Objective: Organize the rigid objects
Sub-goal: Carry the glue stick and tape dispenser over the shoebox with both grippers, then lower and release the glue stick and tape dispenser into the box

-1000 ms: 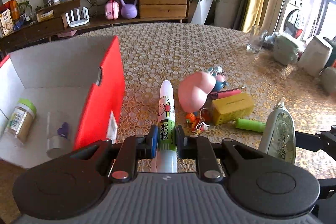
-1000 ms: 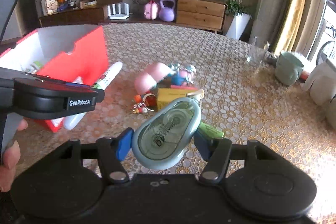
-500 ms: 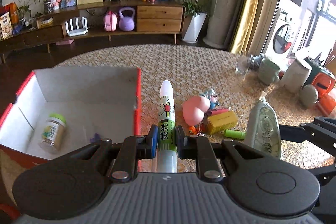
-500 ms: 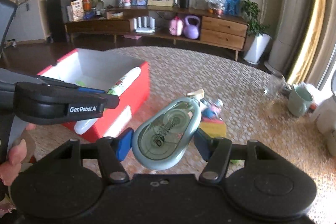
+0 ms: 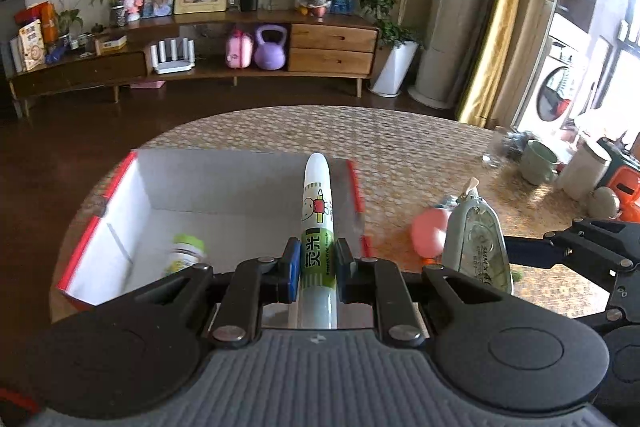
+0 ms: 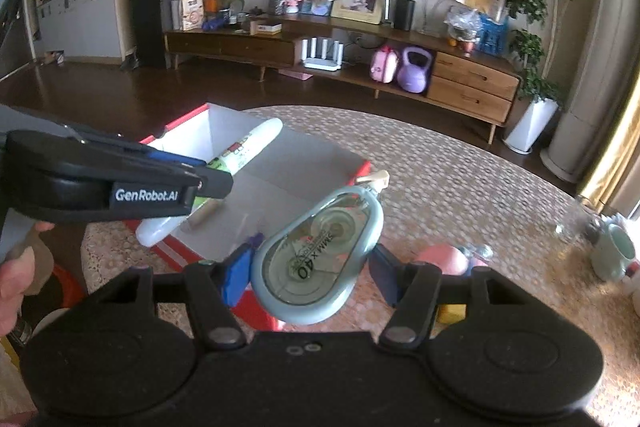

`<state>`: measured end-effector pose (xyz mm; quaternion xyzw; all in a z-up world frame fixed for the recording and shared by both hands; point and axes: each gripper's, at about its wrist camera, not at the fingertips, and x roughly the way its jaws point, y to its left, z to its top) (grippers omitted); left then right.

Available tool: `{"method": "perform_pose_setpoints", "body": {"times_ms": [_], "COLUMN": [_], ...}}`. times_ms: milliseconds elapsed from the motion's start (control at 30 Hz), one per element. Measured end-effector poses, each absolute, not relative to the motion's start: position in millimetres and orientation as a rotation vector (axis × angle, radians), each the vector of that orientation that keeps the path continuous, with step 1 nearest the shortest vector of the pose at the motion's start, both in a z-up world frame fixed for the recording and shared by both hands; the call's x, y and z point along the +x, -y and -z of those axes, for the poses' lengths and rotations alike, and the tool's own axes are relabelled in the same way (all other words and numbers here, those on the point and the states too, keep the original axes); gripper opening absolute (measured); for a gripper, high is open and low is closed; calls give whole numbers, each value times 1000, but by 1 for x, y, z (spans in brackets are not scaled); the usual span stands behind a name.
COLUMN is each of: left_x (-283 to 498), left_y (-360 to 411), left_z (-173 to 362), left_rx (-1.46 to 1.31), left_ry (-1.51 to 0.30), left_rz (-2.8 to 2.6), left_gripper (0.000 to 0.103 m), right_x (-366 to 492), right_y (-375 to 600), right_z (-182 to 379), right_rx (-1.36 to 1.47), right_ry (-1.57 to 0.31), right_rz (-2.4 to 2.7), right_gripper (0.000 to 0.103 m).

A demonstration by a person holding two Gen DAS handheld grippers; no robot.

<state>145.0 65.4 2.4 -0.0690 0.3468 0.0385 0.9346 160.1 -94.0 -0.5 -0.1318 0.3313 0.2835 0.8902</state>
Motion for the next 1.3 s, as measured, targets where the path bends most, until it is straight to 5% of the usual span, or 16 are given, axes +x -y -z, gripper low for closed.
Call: {"method": "perform_pose_setpoints", "body": {"times_ms": [567, 1300], "left_x": [186, 248], "left_y": [-166, -189], "left_z": [33, 102], "left_rx": [-73, 14], "left_ry": [-792, -1061], "left_rz": [-207, -224], "left_gripper": [17, 17], "right_x": [214, 252], "right_y": [2, -57], "right_z": [48, 95], "right_rx": [-327, -452], "right_ry": [-810, -1017], "right_rz": [-680, -732], "right_gripper": [62, 62]}}
